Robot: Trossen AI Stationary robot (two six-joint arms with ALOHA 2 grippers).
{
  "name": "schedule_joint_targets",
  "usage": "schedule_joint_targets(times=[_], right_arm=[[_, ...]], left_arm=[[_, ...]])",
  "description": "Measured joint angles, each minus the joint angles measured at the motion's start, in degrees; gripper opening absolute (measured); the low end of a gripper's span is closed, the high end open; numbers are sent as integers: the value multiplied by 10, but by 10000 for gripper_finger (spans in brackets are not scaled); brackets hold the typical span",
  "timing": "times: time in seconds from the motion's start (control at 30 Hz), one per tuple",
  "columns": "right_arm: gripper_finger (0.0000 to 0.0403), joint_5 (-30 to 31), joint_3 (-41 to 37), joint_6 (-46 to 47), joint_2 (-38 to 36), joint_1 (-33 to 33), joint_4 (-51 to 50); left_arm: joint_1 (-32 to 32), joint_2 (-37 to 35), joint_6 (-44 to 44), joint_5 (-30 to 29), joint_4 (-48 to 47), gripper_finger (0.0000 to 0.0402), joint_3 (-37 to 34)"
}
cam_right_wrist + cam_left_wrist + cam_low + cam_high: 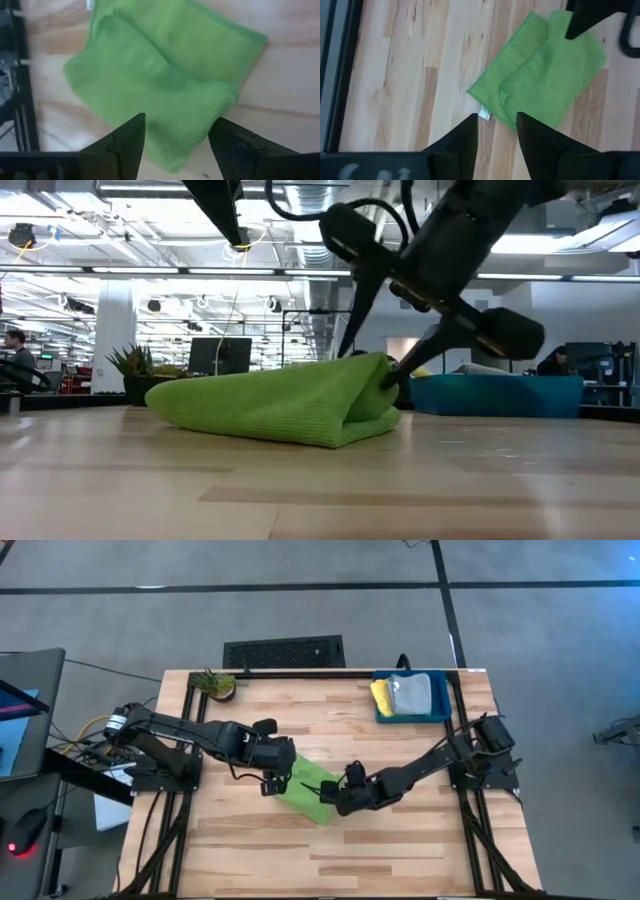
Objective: Fold microfiber towels
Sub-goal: Fold the green microfiber cloth
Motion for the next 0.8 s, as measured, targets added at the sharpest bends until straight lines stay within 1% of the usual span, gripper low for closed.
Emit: schedule_joint_targets(times=[0.17, 0.27, 0.37, 0.43, 0.57, 0.6, 0.7, 0.8], right_arm=[[234, 0, 0, -6, 0, -15, 0], [217, -2, 0, -30, 0, -22, 2], [173, -2, 0, -31, 0, -24, 2], [131, -1, 0, -39, 0, -24, 2], [32, 4, 0, -81, 0, -23, 3], [18, 10, 0, -94, 0, -23, 4], [16, 26, 0, -124, 0, -26, 17], [12, 46, 0, -200, 0, -27, 72]], left_arm=[[0, 0, 0, -1, 0, 128, 0], [0, 0, 5, -1, 0, 128, 0], [0, 0, 10, -1, 0, 128, 0], [0, 0, 10, -1, 0, 128, 0], [0, 0, 11, -1, 0, 128, 0], [0, 0, 11, -1, 0, 128, 0], [0, 0, 11, -1, 0, 128, 0], [0, 0, 15, 0, 0, 128, 0]])
